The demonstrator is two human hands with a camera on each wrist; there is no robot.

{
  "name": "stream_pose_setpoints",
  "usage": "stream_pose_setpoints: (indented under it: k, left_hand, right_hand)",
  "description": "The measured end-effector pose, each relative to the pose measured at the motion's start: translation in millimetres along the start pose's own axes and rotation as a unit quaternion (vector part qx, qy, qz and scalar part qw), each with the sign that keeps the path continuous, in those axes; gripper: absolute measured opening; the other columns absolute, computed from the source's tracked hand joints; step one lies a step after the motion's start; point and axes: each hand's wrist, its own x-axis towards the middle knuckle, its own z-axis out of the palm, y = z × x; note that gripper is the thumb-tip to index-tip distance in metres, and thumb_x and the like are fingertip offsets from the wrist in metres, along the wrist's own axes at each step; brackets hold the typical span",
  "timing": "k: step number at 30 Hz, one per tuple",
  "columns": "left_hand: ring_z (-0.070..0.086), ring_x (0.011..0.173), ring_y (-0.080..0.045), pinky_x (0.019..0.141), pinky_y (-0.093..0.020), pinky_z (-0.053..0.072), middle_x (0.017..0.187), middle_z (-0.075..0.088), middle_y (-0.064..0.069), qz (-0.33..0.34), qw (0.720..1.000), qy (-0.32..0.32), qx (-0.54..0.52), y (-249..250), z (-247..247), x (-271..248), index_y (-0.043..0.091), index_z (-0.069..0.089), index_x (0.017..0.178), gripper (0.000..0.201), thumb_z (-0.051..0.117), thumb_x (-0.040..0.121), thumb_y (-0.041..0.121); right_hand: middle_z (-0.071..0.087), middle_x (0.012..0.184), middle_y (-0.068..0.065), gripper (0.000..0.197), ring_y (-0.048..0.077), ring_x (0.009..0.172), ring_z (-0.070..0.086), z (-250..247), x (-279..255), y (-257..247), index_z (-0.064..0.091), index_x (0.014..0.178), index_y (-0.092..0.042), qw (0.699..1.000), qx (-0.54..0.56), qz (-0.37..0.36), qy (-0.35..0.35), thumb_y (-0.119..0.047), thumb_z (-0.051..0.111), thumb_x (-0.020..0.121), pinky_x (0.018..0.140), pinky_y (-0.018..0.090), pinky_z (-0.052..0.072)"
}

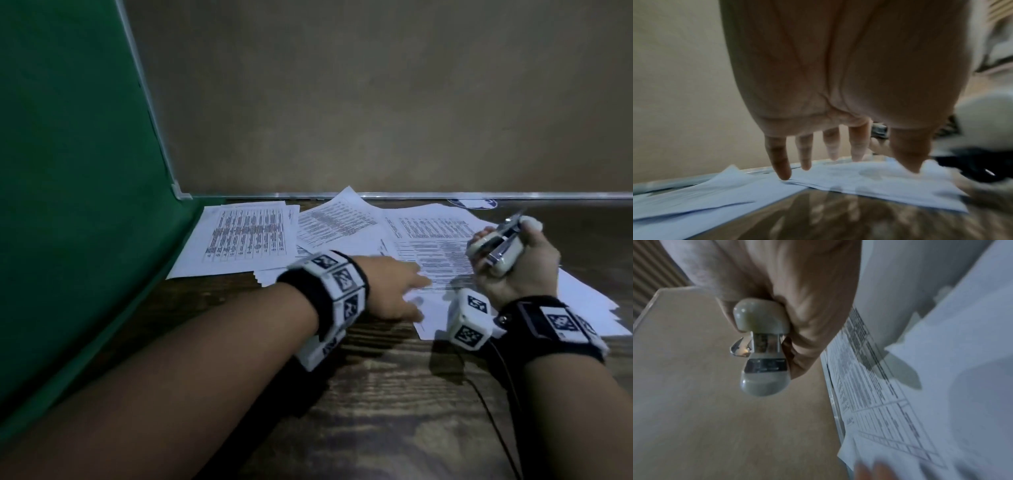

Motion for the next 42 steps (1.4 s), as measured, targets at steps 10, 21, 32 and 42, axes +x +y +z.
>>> stream_pose_setpoints:
  k: [10,21,32,42]
  left_hand:
    - [0.036,0.147,-0.022,0.110,-0.032,0.033,0.164,0.034,-0.001,-0.063,0.995,-0.074,0.029,-21,1,-56,0.038,0.013,0.164,0.101,0.071,0.086,0.064]
    - [0.026,0.155,-0.035,0.122,-0.049,0.032,0.170,0.013,-0.017,-0.290,0.950,-0.113,-0.015,-64,3,-119,0.046,-0.008,0.162,0.126,0.072,0.070,0.080]
    - [0.050,0.132,-0.046,0.099,-0.047,0.056,0.163,0.009,-0.023,-0.330,0.935,-0.016,-0.129,-72,8,-127,0.058,-0.007,0.157,0.151,0.102,0.056,0.033]
    - [0.066,0.113,-0.026,0.097,-0.036,0.055,0.134,0.067,-0.003,-0.332,0.876,0.144,-0.320,-88,8,-126,0.018,0.048,0.149,0.093,0.095,0.068,0.015]
  right_hand:
    - [0.061,0.079,0.004,0.029,0.017,0.067,0.063,8,-5,3,0.061,0.085,-0.010,0.999,-0.003,0.006,-0.043,-0.032,0.071,0.069,0.068,0.026,0.057]
    - [0.061,0.076,0.003,0.031,0.017,0.070,0.061,18,-17,29,0.061,0.081,-0.012,0.984,-0.147,0.077,-0.066,-0.035,0.055,0.101,0.087,0.026,0.044]
    - [0.062,0.083,0.005,0.029,0.019,0.073,0.062,17,-16,31,0.061,0.093,-0.010,0.970,-0.207,0.104,-0.073,-0.037,0.055,0.101,0.088,0.030,0.048]
    - [0.062,0.081,0.004,0.025,0.018,0.074,0.061,22,-21,29,0.060,0.089,-0.010,0.972,-0.196,0.107,-0.074,-0.034,0.062,0.093,0.085,0.029,0.049]
